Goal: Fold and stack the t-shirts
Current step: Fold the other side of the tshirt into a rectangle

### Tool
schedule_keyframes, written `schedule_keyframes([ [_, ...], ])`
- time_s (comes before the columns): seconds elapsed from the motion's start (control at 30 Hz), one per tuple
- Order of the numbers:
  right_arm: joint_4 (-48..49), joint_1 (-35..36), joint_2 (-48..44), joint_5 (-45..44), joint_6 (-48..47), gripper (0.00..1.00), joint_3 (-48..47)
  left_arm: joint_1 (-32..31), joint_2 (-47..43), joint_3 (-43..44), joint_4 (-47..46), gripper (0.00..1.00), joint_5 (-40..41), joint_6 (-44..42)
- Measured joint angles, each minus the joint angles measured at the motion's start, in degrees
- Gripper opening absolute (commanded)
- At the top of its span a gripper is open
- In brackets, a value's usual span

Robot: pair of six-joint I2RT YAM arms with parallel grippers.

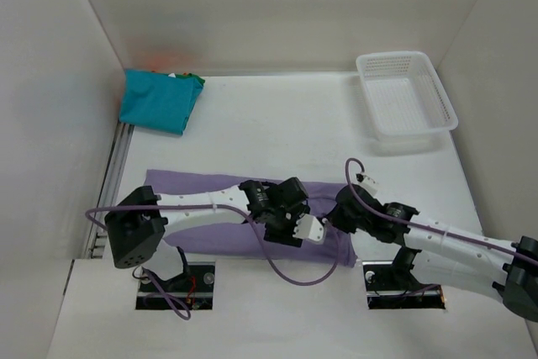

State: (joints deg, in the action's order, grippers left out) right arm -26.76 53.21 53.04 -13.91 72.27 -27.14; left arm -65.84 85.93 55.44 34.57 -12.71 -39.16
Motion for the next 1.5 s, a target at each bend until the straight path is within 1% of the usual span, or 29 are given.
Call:
schedule_keyframes([
  [0.13,0.26,0.0,-0.55,0.02,0.22,0.0,0.0,-0.15,1.62,-0.68,-0.48,0.52,0.31,0.22],
  [0.3,0.28,0.0,-1.07,0.02,0.52,0.0,0.0,0.52,4.07,-1.29,-2.01,0.46,1.97,0.9],
  [0.37,0.28,0.0,-1.05,0.02,0.83,0.0,0.0,0.79,5.33,-1.29,-2.99,0.45,2.97,1.44],
  [0.53,0.26,0.02,-0.76,0.02,1.11,0.0,0.0,1.55,6.19,-1.29,-4.9,0.48,6.19,2.4],
  [0.67,0.28,0.02,-0.76,0.02,1.18,0.0,0.0,1.88,5.97,-1.29,-6.16,0.48,8.2,2.67],
  [0.73,0.26,0.02,-0.76,0.02,1.27,0.0,0.0,1.86,5.9,-1.38,-6.64,0.43,8.63,2.73],
  [0.77,0.28,0.02,-0.76,0.02,1.29,0.0,0.0,1.79,5.9,-1.38,-6.78,0.37,8.74,2.78],
  [0.8,0.28,0.02,-0.76,0.02,1.29,0.0,0.0,1.64,5.9,-1.4,-6.86,0.3,8.83,2.91],
  [0.83,0.26,0.02,-0.76,0.02,1.31,0.0,0.0,1.44,5.9,-1.4,-6.91,0.2,8.83,3.04],
  [0.87,0.26,0.02,-0.76,0.02,1.31,0.0,0.0,1.14,5.92,-1.4,-6.95,0.14,8.81,3.23],
  [0.97,0.24,0.07,-0.76,0.02,1.33,0.0,0.0,-0.02,5.92,-1.4,-6.95,0.0,8.52,3.52],
  [1.13,-0.44,2.14,-1.01,-0.13,2.36,0.0,0.0,0.24,5.31,-1.51,-6.64,0.0,7.5,3.58],
  [1.27,-3.21,8.15,-1.97,-1.11,5.68,0.0,-0.13,2.23,1.6,-1.95,-4.46,0.0,6.25,3.58],
  [1.37,-5.81,13.49,-2.12,-2.01,9.25,0.0,-0.5,2.45,-0.98,-1.97,-2.91,0.0,5.31,3.58],
  [1.43,-7.32,16.04,-2.14,-2.58,11.52,0.0,-0.79,2.4,-1.95,-1.97,-2.14,0.0,4.55,3.52],
  [1.5,-8.07,17.18,-2.14,-2.97,12.83,0.01,-1.01,2.36,-2.03,-1.97,-1.64,0.0,3.96,3.39],
])
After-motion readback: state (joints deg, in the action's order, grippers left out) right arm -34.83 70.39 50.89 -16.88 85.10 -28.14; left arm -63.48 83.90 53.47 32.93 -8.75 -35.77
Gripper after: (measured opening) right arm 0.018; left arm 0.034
